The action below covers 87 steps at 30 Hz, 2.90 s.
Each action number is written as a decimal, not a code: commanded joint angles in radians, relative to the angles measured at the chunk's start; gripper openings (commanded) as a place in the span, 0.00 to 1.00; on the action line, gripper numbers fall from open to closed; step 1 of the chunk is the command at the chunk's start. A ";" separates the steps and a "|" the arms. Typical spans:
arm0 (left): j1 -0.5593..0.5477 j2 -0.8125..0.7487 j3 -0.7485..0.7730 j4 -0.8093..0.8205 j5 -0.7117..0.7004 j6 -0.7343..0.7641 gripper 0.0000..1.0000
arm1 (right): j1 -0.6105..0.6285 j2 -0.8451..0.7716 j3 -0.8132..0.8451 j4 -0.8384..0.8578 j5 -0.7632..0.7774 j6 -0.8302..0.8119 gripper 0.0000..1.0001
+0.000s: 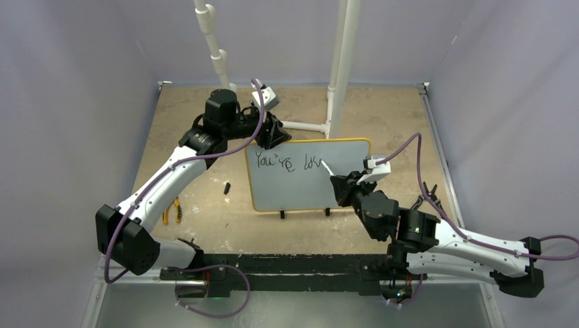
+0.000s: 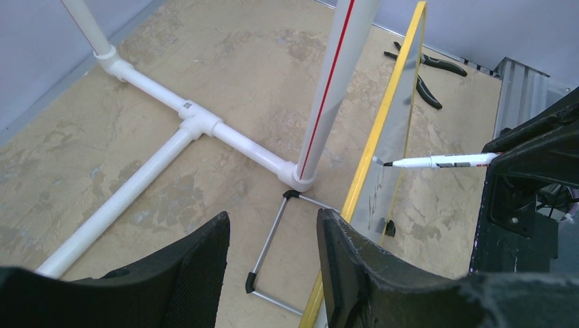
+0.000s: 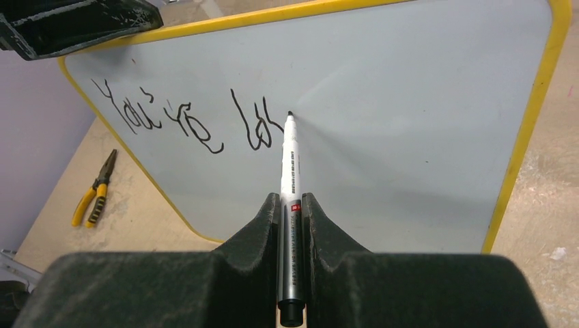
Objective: Write a sentence on the whiteboard
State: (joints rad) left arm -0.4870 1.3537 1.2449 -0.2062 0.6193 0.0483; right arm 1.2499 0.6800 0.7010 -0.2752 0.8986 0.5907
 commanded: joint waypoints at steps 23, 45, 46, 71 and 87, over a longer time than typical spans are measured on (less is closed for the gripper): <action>-0.005 -0.018 -0.022 0.013 -0.003 0.024 0.49 | -0.003 -0.074 0.005 -0.091 -0.041 0.080 0.00; -0.005 -0.019 -0.021 0.013 -0.006 0.022 0.49 | -0.003 -0.059 0.039 -0.193 0.051 0.168 0.00; -0.005 -0.019 -0.021 0.013 -0.007 0.022 0.49 | -0.003 -0.061 0.039 -0.178 0.050 0.153 0.00; -0.005 -0.019 -0.020 0.013 -0.007 0.022 0.49 | -0.003 -0.006 0.024 -0.181 -0.029 0.190 0.00; -0.005 -0.019 -0.019 0.013 -0.004 0.021 0.49 | -0.003 -0.032 0.058 -0.241 0.025 0.225 0.00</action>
State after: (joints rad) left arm -0.4870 1.3537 1.2320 -0.1909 0.5976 0.0479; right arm 1.2499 0.6697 0.7094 -0.5087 0.8692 0.8097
